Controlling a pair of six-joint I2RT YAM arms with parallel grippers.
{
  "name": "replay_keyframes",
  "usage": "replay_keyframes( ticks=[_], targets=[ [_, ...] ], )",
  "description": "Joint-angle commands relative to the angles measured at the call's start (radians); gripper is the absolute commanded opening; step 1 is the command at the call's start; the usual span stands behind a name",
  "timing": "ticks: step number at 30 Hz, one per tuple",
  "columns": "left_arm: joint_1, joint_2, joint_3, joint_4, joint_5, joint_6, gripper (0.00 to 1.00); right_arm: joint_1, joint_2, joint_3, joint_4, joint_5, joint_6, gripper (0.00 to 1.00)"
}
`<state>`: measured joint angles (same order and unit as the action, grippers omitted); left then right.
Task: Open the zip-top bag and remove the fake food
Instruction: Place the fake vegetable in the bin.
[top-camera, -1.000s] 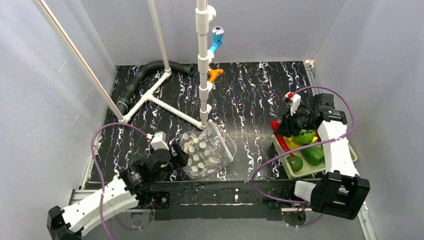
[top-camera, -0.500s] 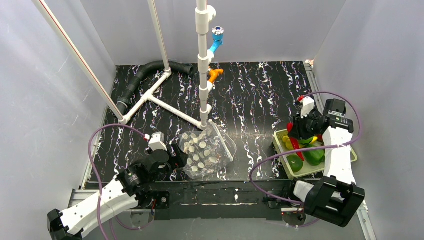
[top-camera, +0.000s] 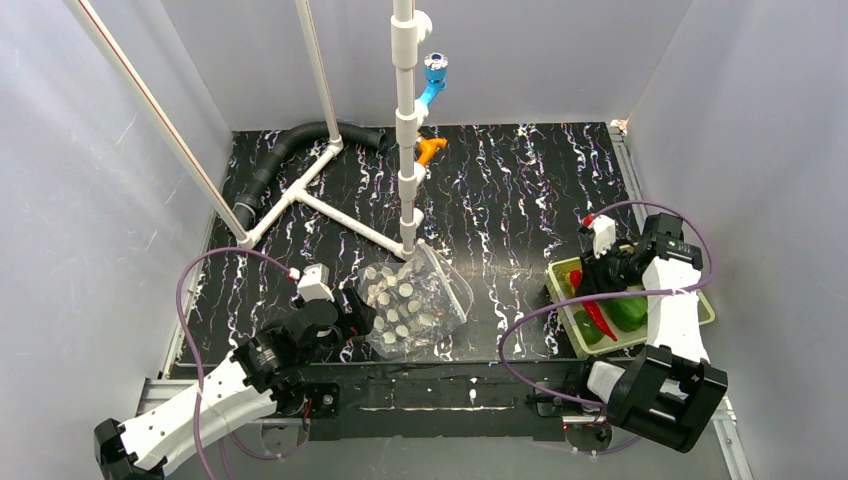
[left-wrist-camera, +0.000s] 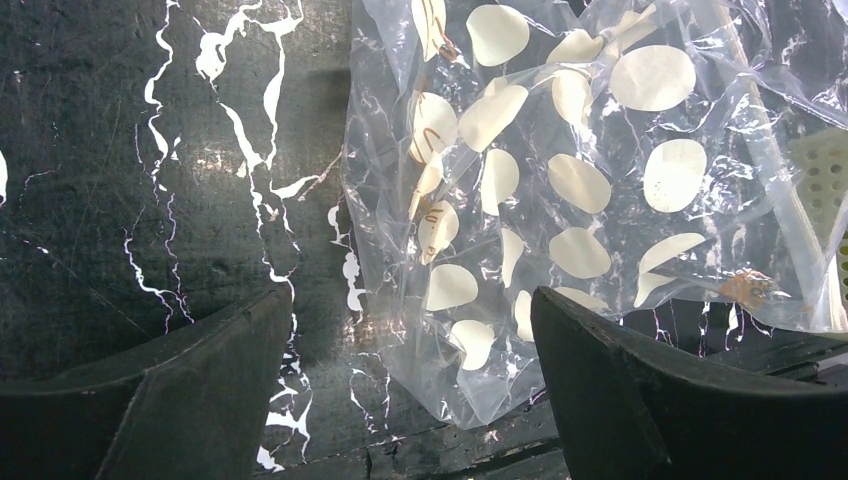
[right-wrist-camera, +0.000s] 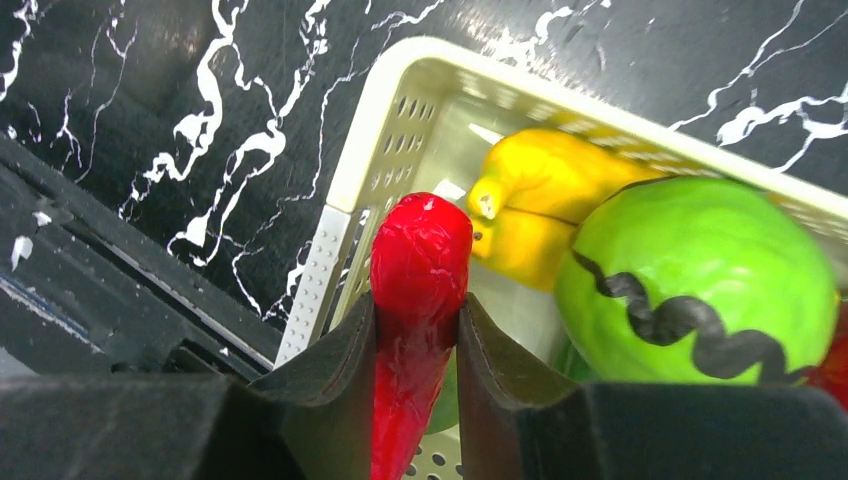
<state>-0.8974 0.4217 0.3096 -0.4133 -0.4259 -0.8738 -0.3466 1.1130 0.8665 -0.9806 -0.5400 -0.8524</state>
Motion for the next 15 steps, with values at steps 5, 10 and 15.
replay_keyframes(
  ticks=[5,10,15],
  targets=[
    [0.005,-0.001,0.065,-0.016,0.002,0.042,0.91,-0.004,-0.030,-0.016,-0.028,0.008,-0.058,0.66],
    [0.006,0.032,0.099,-0.016,0.024,0.074,0.95,-0.004,-0.056,0.008,-0.015,0.009,-0.033,0.98],
    [0.006,0.023,0.129,-0.018,0.028,0.099,0.98,-0.003,-0.068,0.046,-0.037,-0.022,-0.009,0.99]
  ],
)
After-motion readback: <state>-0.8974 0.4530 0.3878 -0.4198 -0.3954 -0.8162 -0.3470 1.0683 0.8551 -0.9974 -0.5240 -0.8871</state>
